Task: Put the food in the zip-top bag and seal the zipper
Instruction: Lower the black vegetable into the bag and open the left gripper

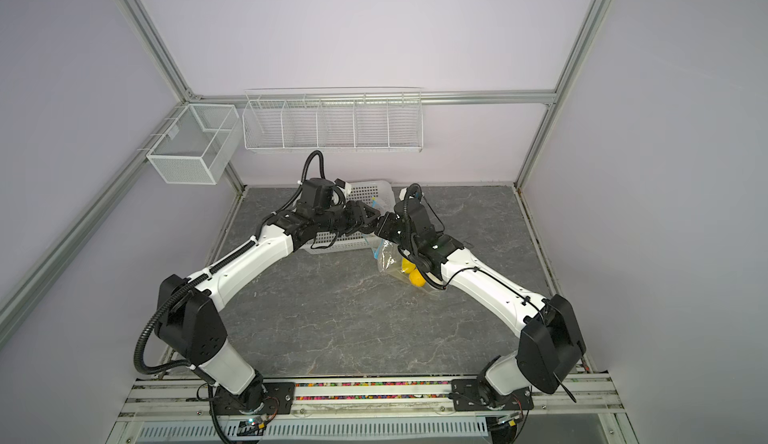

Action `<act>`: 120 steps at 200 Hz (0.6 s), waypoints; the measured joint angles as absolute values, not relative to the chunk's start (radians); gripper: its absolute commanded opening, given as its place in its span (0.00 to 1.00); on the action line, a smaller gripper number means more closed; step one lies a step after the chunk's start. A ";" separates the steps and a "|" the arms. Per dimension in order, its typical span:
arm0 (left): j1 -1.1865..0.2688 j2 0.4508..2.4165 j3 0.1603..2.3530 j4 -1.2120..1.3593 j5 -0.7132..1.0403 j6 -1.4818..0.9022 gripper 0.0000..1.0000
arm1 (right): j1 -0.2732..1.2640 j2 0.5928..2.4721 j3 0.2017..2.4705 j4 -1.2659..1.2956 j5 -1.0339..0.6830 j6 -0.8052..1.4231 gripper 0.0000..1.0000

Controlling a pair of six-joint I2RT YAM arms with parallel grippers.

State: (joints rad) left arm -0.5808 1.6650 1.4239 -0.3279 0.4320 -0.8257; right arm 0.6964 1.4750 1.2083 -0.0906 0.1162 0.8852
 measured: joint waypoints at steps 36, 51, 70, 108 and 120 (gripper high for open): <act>-0.581 1.665 1.400 -0.324 0.422 -0.830 0.46 | 0.703 1.469 1.208 -0.092 0.116 0.886 0.06; -0.582 1.665 1.390 -0.326 0.415 -0.830 0.47 | 0.705 1.468 1.209 -0.092 0.116 0.885 0.06; -0.583 1.665 1.387 -0.331 0.403 -0.830 0.49 | 0.705 1.468 1.208 -0.092 0.116 0.885 0.06; -0.583 1.665 1.387 -0.344 0.380 -0.829 0.51 | 0.705 1.468 1.208 -0.092 0.116 0.885 0.06; -0.583 1.665 1.388 -0.348 0.373 -0.829 0.52 | 0.705 1.468 1.208 -0.091 0.116 0.885 0.06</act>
